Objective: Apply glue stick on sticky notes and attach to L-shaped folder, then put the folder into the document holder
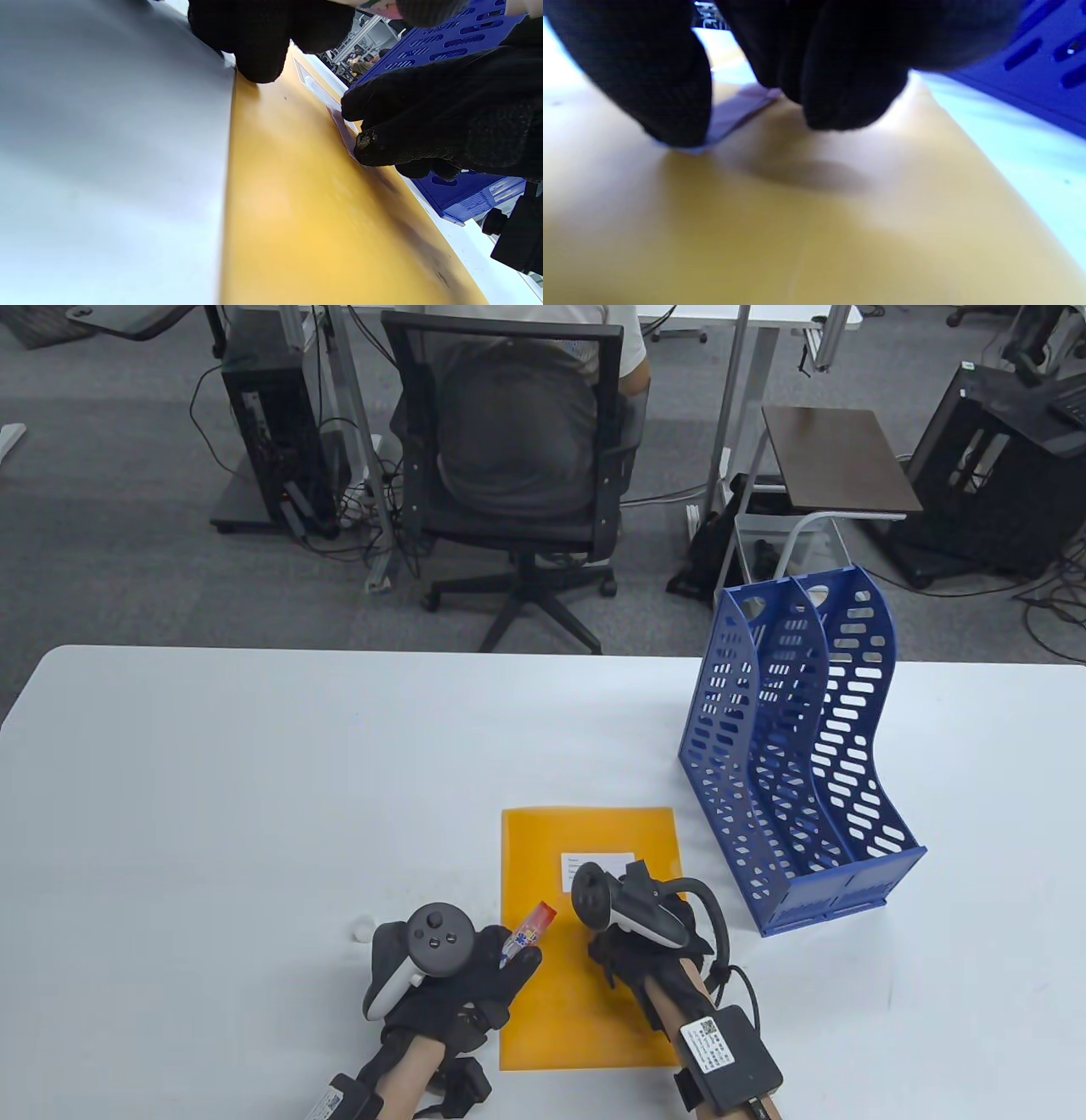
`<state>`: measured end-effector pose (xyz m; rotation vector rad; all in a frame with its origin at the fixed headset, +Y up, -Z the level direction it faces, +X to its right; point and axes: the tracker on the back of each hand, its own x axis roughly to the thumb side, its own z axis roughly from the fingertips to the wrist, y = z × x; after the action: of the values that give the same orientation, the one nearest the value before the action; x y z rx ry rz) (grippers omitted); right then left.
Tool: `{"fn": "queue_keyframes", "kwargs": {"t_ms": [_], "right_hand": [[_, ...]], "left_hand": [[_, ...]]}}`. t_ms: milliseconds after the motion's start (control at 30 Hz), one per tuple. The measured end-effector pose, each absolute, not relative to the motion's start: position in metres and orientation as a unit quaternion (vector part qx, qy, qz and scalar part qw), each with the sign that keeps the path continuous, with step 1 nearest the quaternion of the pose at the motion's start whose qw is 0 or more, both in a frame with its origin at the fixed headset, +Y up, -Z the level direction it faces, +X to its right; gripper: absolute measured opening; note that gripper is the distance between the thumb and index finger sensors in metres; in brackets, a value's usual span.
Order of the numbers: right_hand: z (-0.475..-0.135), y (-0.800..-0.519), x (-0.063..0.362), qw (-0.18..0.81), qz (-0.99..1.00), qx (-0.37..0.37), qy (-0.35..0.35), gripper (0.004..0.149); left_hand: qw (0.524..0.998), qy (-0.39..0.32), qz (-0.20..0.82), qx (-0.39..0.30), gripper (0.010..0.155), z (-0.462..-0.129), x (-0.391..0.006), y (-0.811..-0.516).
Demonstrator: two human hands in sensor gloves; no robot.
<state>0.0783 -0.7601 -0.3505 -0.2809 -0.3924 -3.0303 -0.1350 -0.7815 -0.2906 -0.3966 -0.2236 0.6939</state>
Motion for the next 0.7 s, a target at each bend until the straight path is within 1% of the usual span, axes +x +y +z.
{"fn": "queue_keyframes", "kwargs": {"t_ms": [133,267,367,500,633,700], "right_hand": [[-0.3551,-0.7642,0.0778,0.059,-0.979,-0.08,-0.175,0.077],[-0.3549,-0.7649,0.0758,0.073,-0.978,-0.079,-0.177,0.076],[-0.3541,-0.7658,0.078,0.061,-0.982,-0.08,-0.162,0.077],[-0.349,-0.765,0.0812,0.056,-0.989,-0.09,-0.105,0.083],[-0.3457,-0.7654,0.0801,0.06,-0.989,-0.097,-0.093,0.086],[-0.3468,-0.7663,0.0792,0.064,-0.988,-0.096,-0.104,0.083]], "left_hand": [[0.915,-0.109,0.337,-0.194,0.062,-0.2907,-0.1352,-0.7815],[0.913,-0.11,0.339,-0.197,0.061,-0.2905,-0.1356,-0.7817],[0.913,-0.111,0.339,-0.198,0.061,-0.2905,-0.1357,-0.7817],[0.913,-0.112,0.338,-0.198,0.061,-0.2906,-0.1359,-0.7816],[0.913,-0.113,0.337,-0.198,0.061,-0.2907,-0.1361,-0.7815],[0.913,-0.114,0.338,-0.199,0.061,-0.2905,-0.1363,-0.7817]]}}
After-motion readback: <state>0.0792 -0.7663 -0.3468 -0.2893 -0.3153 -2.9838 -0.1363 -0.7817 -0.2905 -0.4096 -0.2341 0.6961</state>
